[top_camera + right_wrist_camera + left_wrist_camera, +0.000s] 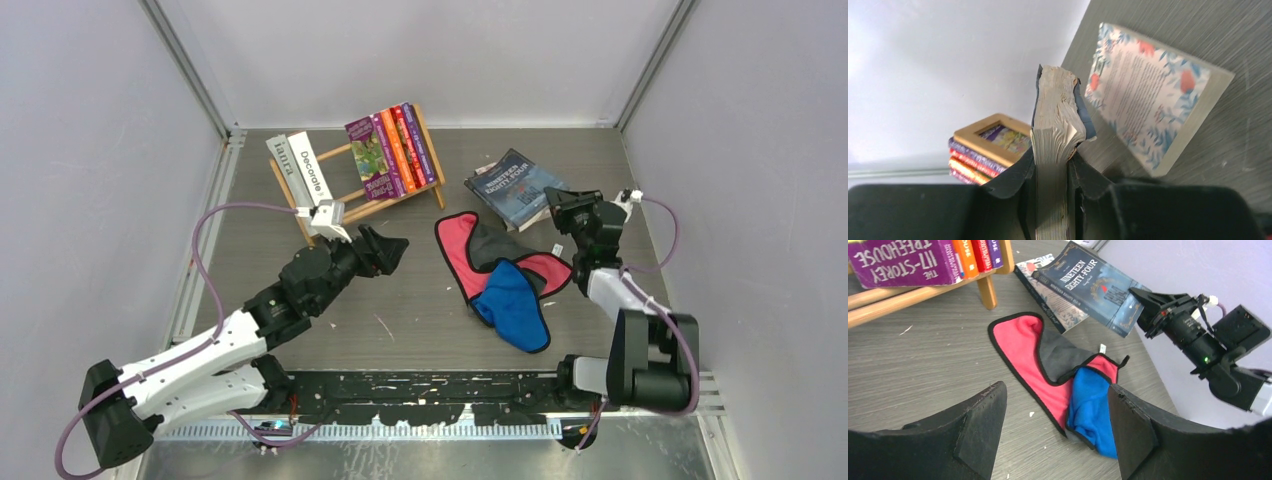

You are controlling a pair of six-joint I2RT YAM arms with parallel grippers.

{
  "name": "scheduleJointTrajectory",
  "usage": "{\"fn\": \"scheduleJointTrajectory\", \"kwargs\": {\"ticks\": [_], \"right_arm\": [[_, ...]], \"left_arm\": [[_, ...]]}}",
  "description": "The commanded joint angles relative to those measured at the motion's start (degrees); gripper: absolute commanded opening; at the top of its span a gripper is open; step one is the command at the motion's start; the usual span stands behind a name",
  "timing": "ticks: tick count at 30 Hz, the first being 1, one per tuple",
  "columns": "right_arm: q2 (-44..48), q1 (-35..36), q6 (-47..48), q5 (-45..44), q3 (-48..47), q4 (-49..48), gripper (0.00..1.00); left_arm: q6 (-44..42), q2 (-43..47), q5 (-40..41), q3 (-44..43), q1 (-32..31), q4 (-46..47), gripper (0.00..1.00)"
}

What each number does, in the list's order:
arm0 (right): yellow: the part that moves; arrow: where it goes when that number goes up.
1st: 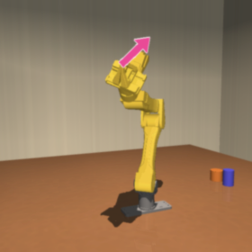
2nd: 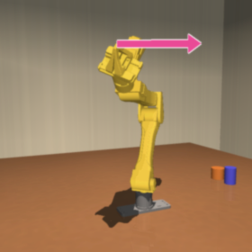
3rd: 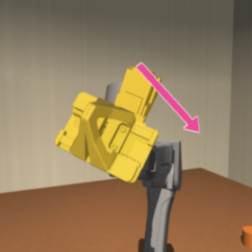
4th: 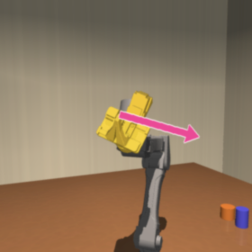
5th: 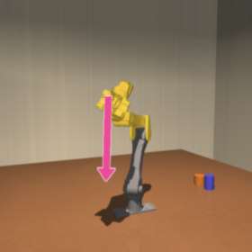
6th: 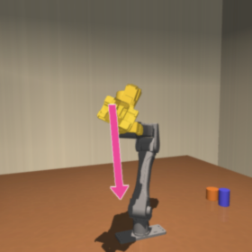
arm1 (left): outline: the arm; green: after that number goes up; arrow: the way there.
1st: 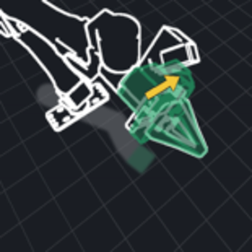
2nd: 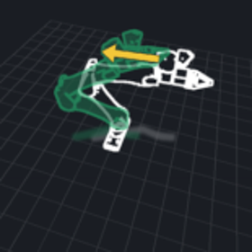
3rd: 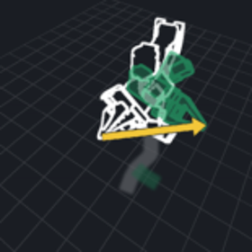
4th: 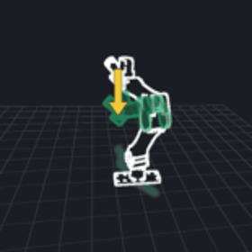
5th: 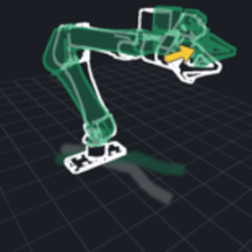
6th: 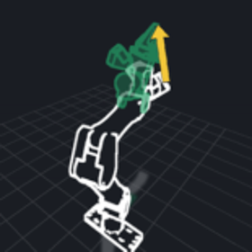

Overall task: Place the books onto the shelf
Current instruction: Pick up the book from the center of the board.

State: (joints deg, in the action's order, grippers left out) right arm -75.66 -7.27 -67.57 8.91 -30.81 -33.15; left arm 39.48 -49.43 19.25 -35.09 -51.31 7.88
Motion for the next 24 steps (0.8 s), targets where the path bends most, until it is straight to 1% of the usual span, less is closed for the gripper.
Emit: {"fn": "scheduleJointTrajectory", "kwargs": {"ticks": [1, 6, 7, 12, 16, 19, 20, 24], "right_arm": [[12.1, 2.0, -4.6, 2.5, 1.8, -4.7, 0.01], [24.3, 7.2, -4.6, -0.2, 4.2, 1.9, 0.01], [26.7, 9.7, -4.7, -1.0, 4.5, 3.3, 0.01], [36.8, 17.5, -6.3, -5.4, 6.8, 7.9, 0.01], [42.5, 22.3, -7.5, -7.8, 8.0, 10.4, 0.01], [45.0, 25.6, -7.8, -8.7, 8.5, 11.6, 0.01], [45.8, 26.6, -8.0, -10.3, 8.8, 11.7, 0.01], [47.8, 28.6, -8.3, -12.3, 9.3, 12.0, 0.01]], "left_arm": [[2.8, -1.2, -2.4, -4.5, -0.1, 3.0, 0.74], [5.8, -2.8, -2.6, -5.1, -0.1, 4.7, 0.74], [6.1, -3.1, -2.3, -5.3, -0.1, 4.8, 0.74], [6.9, -4.3, -0.8, -6.4, -0.1, 5.5, 0.75], [6.9, -5.5, -1.0, -8.7, -0.1, 3.9, 0.76], [7.9, -5.2, -0.4, -8.5, -0.1, 3.9, 0.78], [8.1, -5.0, -0.4, -8.3, -0.1, 4.1, 0.78], [8.9, -4.4, -0.7, -8.1, -0.1, 3.0, 0.79]]}}
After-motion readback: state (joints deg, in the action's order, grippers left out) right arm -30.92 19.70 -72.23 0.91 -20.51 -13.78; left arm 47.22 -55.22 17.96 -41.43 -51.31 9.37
